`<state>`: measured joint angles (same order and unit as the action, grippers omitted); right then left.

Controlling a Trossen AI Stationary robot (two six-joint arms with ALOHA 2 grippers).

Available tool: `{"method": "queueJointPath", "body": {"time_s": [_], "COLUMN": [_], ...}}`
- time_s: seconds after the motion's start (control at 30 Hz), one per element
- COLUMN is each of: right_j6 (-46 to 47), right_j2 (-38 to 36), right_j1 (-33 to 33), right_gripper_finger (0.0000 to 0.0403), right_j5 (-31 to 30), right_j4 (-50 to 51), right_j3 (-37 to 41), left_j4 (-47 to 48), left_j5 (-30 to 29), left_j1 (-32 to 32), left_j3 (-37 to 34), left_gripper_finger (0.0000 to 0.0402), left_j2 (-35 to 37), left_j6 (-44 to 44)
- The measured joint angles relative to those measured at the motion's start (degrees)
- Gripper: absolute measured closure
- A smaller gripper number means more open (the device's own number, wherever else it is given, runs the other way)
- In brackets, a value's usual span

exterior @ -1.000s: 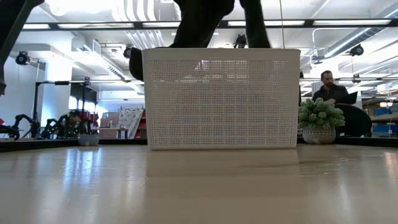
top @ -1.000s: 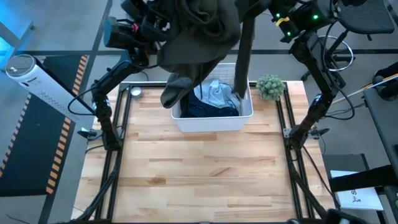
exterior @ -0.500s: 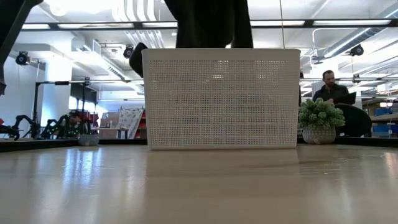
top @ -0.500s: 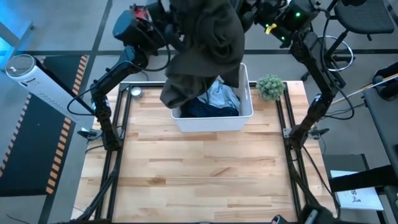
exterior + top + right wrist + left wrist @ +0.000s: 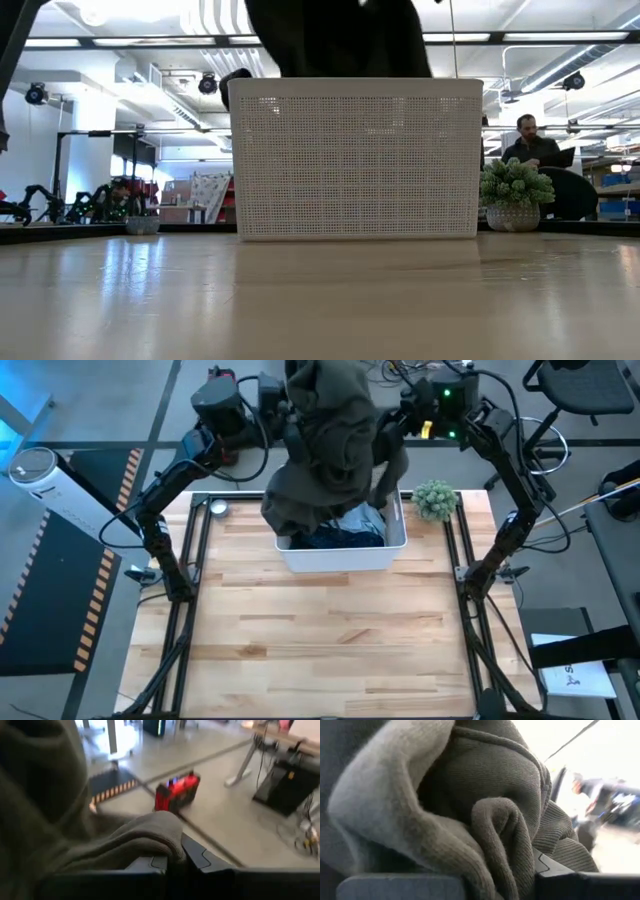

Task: Sort clothes
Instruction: Put the black jacket into the white bin

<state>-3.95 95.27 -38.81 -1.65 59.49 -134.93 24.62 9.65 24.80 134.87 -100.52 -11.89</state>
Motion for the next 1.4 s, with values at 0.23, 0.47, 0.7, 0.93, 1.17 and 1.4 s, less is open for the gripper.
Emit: {"method": "queueJointPath", "body": {"time_s": [0.23,0.47,0.7,0.93,1.17,1.4], "right_j6": [1.79,3.44,5.16,10.54,14.59,14.89], "right_j2": [-0.07,-1.25,-8.31,-14.15,-14.59,-14.56], "right_j1": [0.04,0.04,0.02,0.48,1.79,2.91], "right_gripper_finger": [0.0403,0.0403,0.0403,0.0403,0.0352,0.0251], "right_j5": [0.26,0.64,0.76,12.15,15.05,15.65], "right_j4": [6.35,6.41,1.2,-13.34,-15.97,-16.13], "right_j3": [1.5,7.15,19.4,32.83,35.39,35.39], "left_j4": [12.03,14.91,14.5,13.79,14.61,25.02], "left_j5": [-3.18,-3.23,-3.26,-2.65,-1.14,-1.29], "left_j1": [0.06,0.0,0.04,0.04,0.04,-0.04], "left_j3": [-1.03,-8.43,-20.99,-29.0,-29.01,-20.51], "left_gripper_finger": [0.0355,0.0355,0.0355,0.0318,0.0214,0.0118], "left_j2": [0.08,0.36,3.92,4.15,4.24,4.58], "left_j6": [4.4,5.21,5.21,0.04,-3.67,-2.44]}}
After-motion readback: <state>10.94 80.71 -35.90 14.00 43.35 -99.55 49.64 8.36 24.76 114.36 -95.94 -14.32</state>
